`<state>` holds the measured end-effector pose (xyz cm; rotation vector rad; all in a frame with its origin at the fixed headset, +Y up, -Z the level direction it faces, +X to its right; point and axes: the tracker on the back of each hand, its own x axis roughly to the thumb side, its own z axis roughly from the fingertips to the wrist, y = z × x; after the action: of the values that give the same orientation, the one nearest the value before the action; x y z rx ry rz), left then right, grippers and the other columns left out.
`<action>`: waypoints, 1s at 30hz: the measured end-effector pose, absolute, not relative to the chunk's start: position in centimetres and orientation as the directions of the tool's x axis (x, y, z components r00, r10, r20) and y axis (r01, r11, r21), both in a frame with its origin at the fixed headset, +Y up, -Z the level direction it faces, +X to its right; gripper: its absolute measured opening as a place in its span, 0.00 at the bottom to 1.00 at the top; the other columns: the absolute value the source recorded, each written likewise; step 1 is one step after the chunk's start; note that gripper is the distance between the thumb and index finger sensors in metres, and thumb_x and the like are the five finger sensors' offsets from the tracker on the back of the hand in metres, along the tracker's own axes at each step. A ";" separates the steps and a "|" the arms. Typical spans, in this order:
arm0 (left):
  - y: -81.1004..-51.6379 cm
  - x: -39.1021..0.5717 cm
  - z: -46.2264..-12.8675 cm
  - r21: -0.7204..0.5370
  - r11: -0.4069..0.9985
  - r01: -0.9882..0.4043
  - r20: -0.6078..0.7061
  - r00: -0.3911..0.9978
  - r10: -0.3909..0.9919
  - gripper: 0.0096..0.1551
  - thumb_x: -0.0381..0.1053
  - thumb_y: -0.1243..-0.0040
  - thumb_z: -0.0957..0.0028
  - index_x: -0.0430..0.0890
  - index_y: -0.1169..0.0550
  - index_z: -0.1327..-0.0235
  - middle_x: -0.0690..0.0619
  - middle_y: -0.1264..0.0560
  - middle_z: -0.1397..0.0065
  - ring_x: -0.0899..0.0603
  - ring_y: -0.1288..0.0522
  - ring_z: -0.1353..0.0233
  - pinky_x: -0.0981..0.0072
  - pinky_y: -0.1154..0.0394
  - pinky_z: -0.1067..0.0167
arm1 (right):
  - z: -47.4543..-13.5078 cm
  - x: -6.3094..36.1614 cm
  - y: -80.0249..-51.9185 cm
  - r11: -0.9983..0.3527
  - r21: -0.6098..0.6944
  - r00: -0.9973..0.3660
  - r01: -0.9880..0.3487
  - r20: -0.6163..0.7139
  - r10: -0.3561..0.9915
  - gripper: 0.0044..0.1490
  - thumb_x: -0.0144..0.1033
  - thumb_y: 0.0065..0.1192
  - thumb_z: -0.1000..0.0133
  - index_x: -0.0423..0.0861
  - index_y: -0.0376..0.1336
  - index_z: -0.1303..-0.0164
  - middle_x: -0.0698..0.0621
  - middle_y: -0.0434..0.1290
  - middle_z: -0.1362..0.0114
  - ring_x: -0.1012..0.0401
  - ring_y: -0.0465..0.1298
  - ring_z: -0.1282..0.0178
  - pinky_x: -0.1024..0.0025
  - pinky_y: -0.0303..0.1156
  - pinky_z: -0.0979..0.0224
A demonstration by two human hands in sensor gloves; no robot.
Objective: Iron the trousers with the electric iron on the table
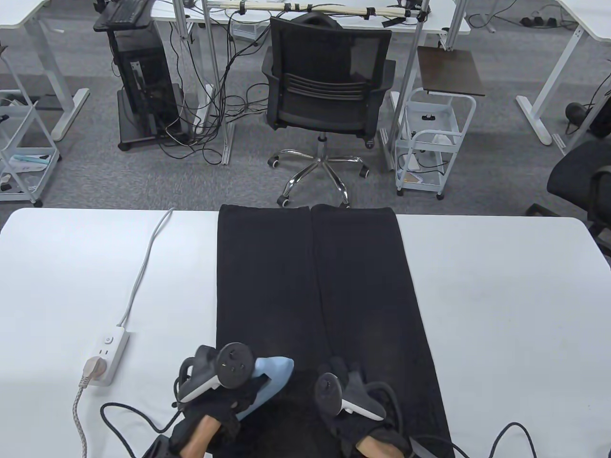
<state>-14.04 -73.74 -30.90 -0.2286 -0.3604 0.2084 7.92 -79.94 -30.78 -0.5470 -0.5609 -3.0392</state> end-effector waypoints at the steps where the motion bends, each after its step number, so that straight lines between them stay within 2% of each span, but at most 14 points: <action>1: -74.0 -13.0 -30.6 -0.276 0.955 -0.112 0.349 0.913 0.209 0.26 0.54 0.36 0.39 0.37 0.27 0.41 0.55 0.18 0.61 0.50 0.15 0.63 0.52 0.17 0.53 | -31.0 8.2 -80.2 -0.935 0.349 -0.941 0.058 0.331 0.065 0.44 0.50 0.33 0.34 0.41 0.28 0.16 0.34 0.29 0.15 0.30 0.41 0.18 0.24 0.46 0.28; 5: -75.8 -10.2 -30.2 -0.346 0.937 0.058 0.390 0.917 0.087 0.26 0.55 0.37 0.39 0.38 0.27 0.40 0.54 0.18 0.61 0.50 0.16 0.63 0.52 0.18 0.52 | -31.1 8.6 -81.9 -0.886 0.457 -0.941 0.074 0.327 0.090 0.44 0.48 0.33 0.34 0.43 0.26 0.17 0.35 0.27 0.15 0.31 0.37 0.18 0.23 0.44 0.28; 7: -75.8 -9.2 -30.4 -0.337 0.931 0.139 0.383 0.924 0.001 0.25 0.55 0.37 0.38 0.39 0.28 0.40 0.56 0.18 0.61 0.52 0.16 0.62 0.54 0.18 0.51 | -31.2 8.5 -82.2 -0.861 0.500 -0.940 0.091 0.329 0.091 0.44 0.48 0.29 0.34 0.43 0.22 0.19 0.35 0.23 0.16 0.31 0.31 0.19 0.22 0.41 0.29; 12: -75.8 -9.4 -33.7 -0.330 0.938 0.109 0.327 0.945 0.006 0.24 0.54 0.39 0.36 0.39 0.29 0.39 0.56 0.19 0.59 0.52 0.17 0.61 0.54 0.18 0.49 | -31.3 8.4 -82.1 -0.847 0.525 -0.940 0.085 0.324 0.107 0.45 0.49 0.30 0.33 0.43 0.21 0.19 0.35 0.22 0.16 0.30 0.29 0.20 0.22 0.40 0.29; 23: -75.4 -11.1 -47.5 -0.359 0.933 -0.010 0.041 0.999 0.027 0.24 0.54 0.39 0.37 0.40 0.30 0.39 0.56 0.20 0.59 0.52 0.17 0.60 0.54 0.19 0.48 | -31.6 8.3 -82.2 -0.825 0.560 -0.939 0.077 0.319 0.129 0.46 0.50 0.30 0.33 0.42 0.20 0.19 0.35 0.20 0.17 0.30 0.27 0.21 0.21 0.38 0.29; 27: -75.4 -11.7 -49.3 -0.367 0.929 -0.049 -0.013 0.999 0.047 0.24 0.54 0.39 0.36 0.40 0.30 0.39 0.56 0.20 0.59 0.53 0.17 0.60 0.54 0.19 0.47 | -31.8 8.5 -82.3 -0.809 0.584 -0.940 0.056 0.304 0.155 0.47 0.51 0.30 0.33 0.43 0.19 0.20 0.36 0.18 0.17 0.31 0.25 0.21 0.22 0.35 0.29; 30: -75.3 -11.5 -48.6 -0.342 0.939 -0.030 0.004 0.999 0.033 0.24 0.55 0.39 0.36 0.41 0.30 0.39 0.56 0.20 0.59 0.53 0.18 0.61 0.55 0.19 0.48 | -31.9 8.6 -82.2 -0.804 0.591 -0.939 0.059 0.306 0.156 0.47 0.51 0.30 0.33 0.44 0.18 0.20 0.37 0.18 0.18 0.31 0.24 0.21 0.22 0.35 0.29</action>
<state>-11.45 -75.32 -48.59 -0.3487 -0.0094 0.0322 8.62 -82.24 -31.92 -0.5515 -0.9960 -2.9837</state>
